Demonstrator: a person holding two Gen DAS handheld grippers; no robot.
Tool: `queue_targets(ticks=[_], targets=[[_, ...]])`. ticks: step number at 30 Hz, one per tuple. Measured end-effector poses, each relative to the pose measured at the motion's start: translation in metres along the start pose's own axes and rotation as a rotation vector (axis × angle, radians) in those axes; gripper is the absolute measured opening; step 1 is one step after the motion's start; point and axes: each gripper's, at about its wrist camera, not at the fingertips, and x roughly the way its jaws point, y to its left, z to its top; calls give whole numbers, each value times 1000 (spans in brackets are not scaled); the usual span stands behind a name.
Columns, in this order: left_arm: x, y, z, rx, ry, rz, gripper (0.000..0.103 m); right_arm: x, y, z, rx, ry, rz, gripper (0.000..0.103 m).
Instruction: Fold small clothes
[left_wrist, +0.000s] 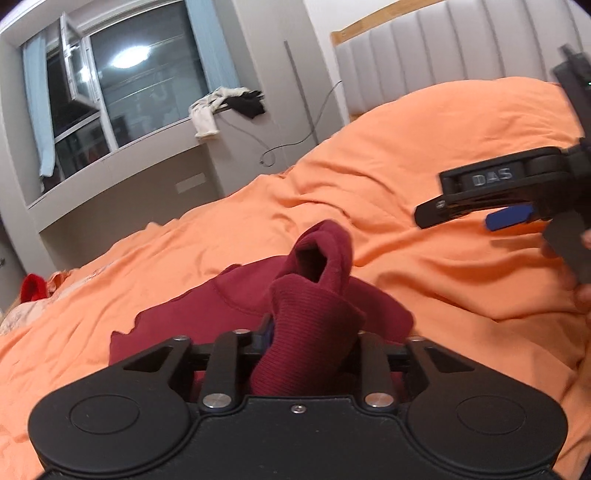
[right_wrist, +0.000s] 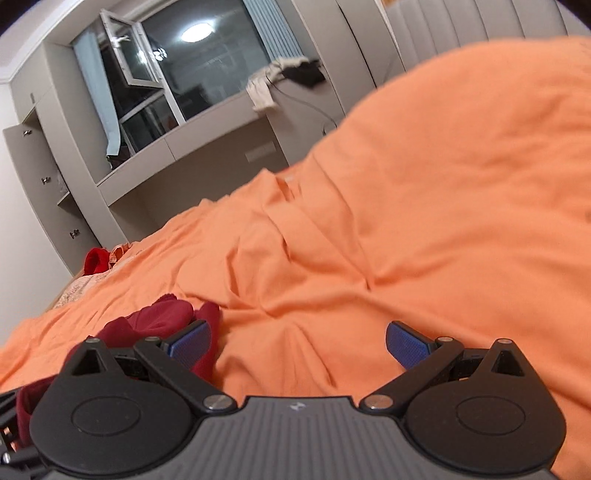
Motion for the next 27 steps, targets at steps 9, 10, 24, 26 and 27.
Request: queue_targets(ticks=[9, 10, 24, 26, 27], targets=[[-21, -26, -2, 119, -103, 19, 94, 7, 6, -5, 11, 38, -2, 103], [-22, -28, -3, 136, -106, 28, 95, 7, 7, -5, 9, 33, -4, 103], [-36, -1, -6, 110, -107, 21, 72, 19, 11, 2, 257, 59, 305, 103], [-34, 3, -4, 90, -98, -3, 61, 25, 14, 3, 280, 73, 331, 101], [-32, 3, -3, 85, -92, -11, 56, 27, 16, 3, 285, 87, 339, 98]])
